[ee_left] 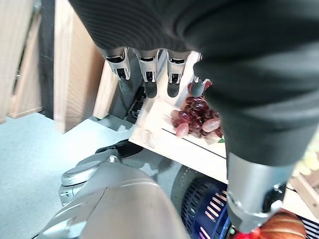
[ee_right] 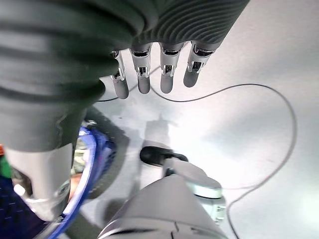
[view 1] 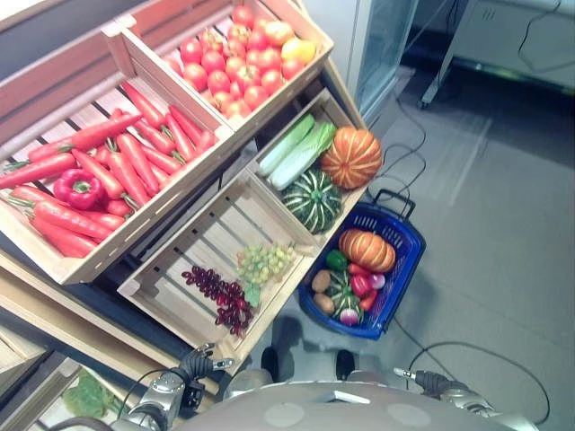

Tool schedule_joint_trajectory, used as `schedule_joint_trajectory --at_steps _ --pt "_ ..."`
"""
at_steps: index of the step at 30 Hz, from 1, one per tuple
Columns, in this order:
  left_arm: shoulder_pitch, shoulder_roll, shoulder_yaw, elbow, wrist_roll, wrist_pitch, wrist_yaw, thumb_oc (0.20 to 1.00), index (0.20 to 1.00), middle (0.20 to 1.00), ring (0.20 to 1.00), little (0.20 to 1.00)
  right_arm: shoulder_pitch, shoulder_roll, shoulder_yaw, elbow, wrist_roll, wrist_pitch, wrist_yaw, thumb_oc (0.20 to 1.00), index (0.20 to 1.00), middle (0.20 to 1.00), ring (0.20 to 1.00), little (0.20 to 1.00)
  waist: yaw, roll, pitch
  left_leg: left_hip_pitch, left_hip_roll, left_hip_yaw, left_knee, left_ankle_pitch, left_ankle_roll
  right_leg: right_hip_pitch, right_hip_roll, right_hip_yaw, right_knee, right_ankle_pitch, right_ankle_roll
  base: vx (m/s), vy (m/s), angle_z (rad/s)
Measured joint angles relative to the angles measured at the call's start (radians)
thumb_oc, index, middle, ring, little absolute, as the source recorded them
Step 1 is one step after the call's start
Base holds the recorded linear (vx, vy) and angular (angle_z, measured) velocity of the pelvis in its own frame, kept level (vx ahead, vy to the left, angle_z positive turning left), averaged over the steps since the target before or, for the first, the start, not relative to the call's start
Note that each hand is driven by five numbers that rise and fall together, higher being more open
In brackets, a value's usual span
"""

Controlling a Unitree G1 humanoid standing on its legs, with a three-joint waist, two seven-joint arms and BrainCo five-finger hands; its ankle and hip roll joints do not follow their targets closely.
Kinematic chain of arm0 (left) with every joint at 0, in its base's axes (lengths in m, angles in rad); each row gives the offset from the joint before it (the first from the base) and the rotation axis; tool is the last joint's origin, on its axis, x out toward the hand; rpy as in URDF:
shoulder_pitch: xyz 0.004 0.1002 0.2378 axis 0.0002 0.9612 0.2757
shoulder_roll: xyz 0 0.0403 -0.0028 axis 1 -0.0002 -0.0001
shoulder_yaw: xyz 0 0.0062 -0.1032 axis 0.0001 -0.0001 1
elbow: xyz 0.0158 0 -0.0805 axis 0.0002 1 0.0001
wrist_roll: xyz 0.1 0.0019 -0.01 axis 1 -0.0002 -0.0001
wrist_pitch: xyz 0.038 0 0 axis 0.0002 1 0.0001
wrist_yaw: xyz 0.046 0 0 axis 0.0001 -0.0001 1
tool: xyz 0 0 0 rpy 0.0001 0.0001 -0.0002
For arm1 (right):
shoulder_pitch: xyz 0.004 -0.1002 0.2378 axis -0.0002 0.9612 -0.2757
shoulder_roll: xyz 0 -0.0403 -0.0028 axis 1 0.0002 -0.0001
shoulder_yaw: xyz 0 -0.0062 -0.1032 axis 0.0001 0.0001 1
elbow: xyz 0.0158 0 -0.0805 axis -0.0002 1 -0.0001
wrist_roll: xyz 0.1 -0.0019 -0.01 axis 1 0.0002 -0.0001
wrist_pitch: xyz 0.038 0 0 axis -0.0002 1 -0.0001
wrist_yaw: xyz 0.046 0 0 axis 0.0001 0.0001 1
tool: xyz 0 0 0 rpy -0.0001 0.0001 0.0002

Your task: Pick up fruits and vegetables into the basket

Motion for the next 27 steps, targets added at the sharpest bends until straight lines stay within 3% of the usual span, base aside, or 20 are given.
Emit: schedule_joint_trajectory --at_steps 4,11,20,27 --pt "-0.096 0.001 -0.006 -0.047 -0.083 -0.034 0.001 1.000 1.000 1.000 1.000 1.000 -0.107 -0.020 0.000 -0.003 0.032 0.000 -0.020 1.000 1.000 1.000 1.000 1.000 -0.009 0.015 0.120 -0.082 0.001 -0.004 0.000 0.036 -0.001 -0.078 0.003 -0.004 0.000 0.032 -0.005 -0.18 -0.024 0.02" --pt "-0.190 0.011 -0.023 -0.237 -0.218 -0.075 -0.056 1.000 1.000 1.000 1.000 1.000 -0.193 -0.021 0.009 -0.026 0.072 0.003 -0.031 1.000 1.000 1.000 1.000 1.000 -0.020 0.006 0.219 -0.135 0.000 -0.002 0.000 0.048 -0.001 -0.132 0.003 -0.004 0.000 0.045 -0.005 -0.12 -0.015 -0.01" --pt "-0.318 0.106 -0.082 -0.525 -0.407 -0.121 -0.124 1.000 1.000 1.000 1.000 1.000 -0.258 -0.026 0.037 -0.044 0.109 0.005 -0.038 1.000 1.000 1.000 1.000 1.000 -0.017 0.005 0.308 -0.180 0.001 -0.011 0.000 0.054 -0.002 -0.173 0.005 -0.008 0.001 0.054 -0.010 -0.07 -0.033 0.01" --pt "-0.491 0.181 -0.085 -0.634 -0.426 -0.174 -0.045 1.000 1.000 1.000 1.000 1.000 -0.308 -0.034 0.041 -0.044 0.161 -0.003 -0.040 1.000 1.000 1.000 1.000 1.000 -0.003 -0.001 0.370 -0.203 -0.001 -0.030 0.016 0.058 -0.005 -0.186 0.006 -0.020 0.009 0.054 -0.010 -0.06 -0.044 0.04"
